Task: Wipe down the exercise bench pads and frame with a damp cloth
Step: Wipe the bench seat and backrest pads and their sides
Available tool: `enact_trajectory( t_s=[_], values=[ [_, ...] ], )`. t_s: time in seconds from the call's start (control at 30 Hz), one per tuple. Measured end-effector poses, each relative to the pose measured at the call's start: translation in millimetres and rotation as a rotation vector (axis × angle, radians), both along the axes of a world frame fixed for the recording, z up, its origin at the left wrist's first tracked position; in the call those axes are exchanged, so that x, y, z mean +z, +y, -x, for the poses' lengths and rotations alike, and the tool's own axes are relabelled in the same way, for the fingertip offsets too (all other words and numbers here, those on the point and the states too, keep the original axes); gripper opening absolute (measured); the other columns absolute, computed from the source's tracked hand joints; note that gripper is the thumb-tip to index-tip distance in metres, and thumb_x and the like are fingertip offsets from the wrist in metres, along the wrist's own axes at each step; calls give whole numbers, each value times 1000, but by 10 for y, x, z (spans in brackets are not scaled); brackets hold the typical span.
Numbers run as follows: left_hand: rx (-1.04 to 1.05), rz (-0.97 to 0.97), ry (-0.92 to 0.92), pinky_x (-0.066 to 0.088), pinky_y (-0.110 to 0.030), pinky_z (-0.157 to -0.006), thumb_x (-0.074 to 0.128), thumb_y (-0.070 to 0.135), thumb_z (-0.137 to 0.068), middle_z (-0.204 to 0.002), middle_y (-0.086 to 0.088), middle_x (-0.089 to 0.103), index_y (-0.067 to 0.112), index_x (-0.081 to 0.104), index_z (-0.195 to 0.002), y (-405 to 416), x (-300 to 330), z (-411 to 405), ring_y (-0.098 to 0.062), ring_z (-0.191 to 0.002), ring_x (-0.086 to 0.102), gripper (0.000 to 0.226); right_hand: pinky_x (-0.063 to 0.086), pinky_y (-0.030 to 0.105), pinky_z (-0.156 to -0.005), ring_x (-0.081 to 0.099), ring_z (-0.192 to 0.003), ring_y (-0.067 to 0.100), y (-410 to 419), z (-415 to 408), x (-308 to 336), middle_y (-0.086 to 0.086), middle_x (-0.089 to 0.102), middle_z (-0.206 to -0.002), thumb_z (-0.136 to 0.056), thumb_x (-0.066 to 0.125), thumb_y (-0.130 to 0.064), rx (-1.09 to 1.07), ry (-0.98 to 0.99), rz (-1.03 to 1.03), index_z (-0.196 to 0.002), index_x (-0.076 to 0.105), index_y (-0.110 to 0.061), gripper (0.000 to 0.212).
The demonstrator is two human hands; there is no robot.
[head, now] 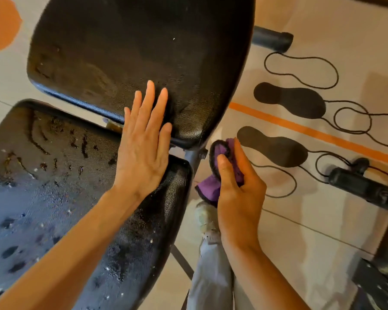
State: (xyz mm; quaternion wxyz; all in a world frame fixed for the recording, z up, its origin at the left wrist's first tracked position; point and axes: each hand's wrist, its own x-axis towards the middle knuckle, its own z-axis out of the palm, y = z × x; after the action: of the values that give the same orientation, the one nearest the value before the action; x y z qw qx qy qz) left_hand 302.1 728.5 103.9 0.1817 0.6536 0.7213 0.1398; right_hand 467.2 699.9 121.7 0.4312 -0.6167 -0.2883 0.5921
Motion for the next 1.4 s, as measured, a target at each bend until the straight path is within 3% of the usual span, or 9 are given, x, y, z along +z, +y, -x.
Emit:
enact_trajectory(
  t_s=[0.13, 0.27, 0.4, 0.6, 0.73, 0.9, 1.03, 1.23, 1.4],
  values=[
    [139, 42, 31, -9, -28, -123, 25, 34, -108, -168, 2, 3, 23, 15, -160, -305, 39, 124, -17, -155, -4, 54, 48, 10, -87, 59, -114, -1, -47, -40, 57, -12, 65, -119, -94, 57, -6, 130, -75, -86, -126, 60, -19, 35],
    [238, 78, 67, -14, -22, -120, 26, 35, -109, -168, 3, 0, 24, 12, -160, -568, 52, 206, -16, -155, -7, 54, 48, 11, -87, 56, -111, 0, -28, 13, 66, -3, 57, -117, -90, 61, -1, 268, -301, -330, -123, 61, -6, 33],
    [336, 108, 89, -9, -29, -123, 29, 35, -109, -168, 2, -1, 23, 12, -160, -794, 65, 272, -18, -155, -6, 55, 47, 11, -88, 56, -109, 5, -50, 162, 12, 13, 56, -115, -88, 63, 4, 423, -368, -500, -122, 61, 1, 34],
    [474, 120, 114, -5, -38, -125, 28, 39, -108, -168, -1, -2, 19, 10, -160, -1072, 63, 375, -20, -155, -6, 59, 52, 31, -93, 58, -115, 13, 51, 393, -223, 2, 61, -123, -93, 61, -10, 643, -457, -559, -125, 62, -7, 32],
    [515, 147, 122, -5, -39, -125, 21, 43, -106, -168, 0, -6, 18, 6, -160, -1242, -15, 390, -20, -155, -8, 61, 37, 32, -112, 40, -137, 18, -138, 246, -280, 7, 46, -145, -95, 58, -18, 810, -546, -592, -138, 49, -6, 45],
    [538, 127, 156, -4, -41, -125, 20, 39, -107, -168, -4, -3, 15, 8, -160, -1262, -113, 354, -23, -155, -7, 60, 49, 42, -99, 48, -129, 25, 117, 529, -232, 9, 51, -139, -93, 59, -10, 1000, -770, -650, -136, 51, -7, 44],
    [535, 117, 164, -5, -40, -125, 20, 38, -107, -168, -4, -3, 14, 8, -160, -1268, -132, 365, -23, -155, -7, 59, 47, 33, -96, 52, -122, 19, 421, 964, -215, 1, 54, -135, -100, 46, -23, 1117, -786, -596, -141, 43, -16, 42],
    [564, 117, 163, -9, -35, -124, 22, 37, -106, -168, -1, -5, 16, 6, -160, -1251, -125, 354, -19, -155, -9, 61, 40, 25, -107, 48, -130, 15, 65, 176, -107, 5, 52, -140, -100, 42, -25, 1020, -750, -520, -141, 46, -10, 44],
    [560, 128, 189, -10, -35, -124, 23, 35, -105, -168, -3, -4, 15, 6, -160, -1245, -126, 354, -21, -155, -8, 61, 46, 35, -101, 53, -123, 23, 353, 926, -258, 6, 56, -135, -100, 45, -24, 1080, -824, -603, -139, 48, -10, 41]
  ],
)
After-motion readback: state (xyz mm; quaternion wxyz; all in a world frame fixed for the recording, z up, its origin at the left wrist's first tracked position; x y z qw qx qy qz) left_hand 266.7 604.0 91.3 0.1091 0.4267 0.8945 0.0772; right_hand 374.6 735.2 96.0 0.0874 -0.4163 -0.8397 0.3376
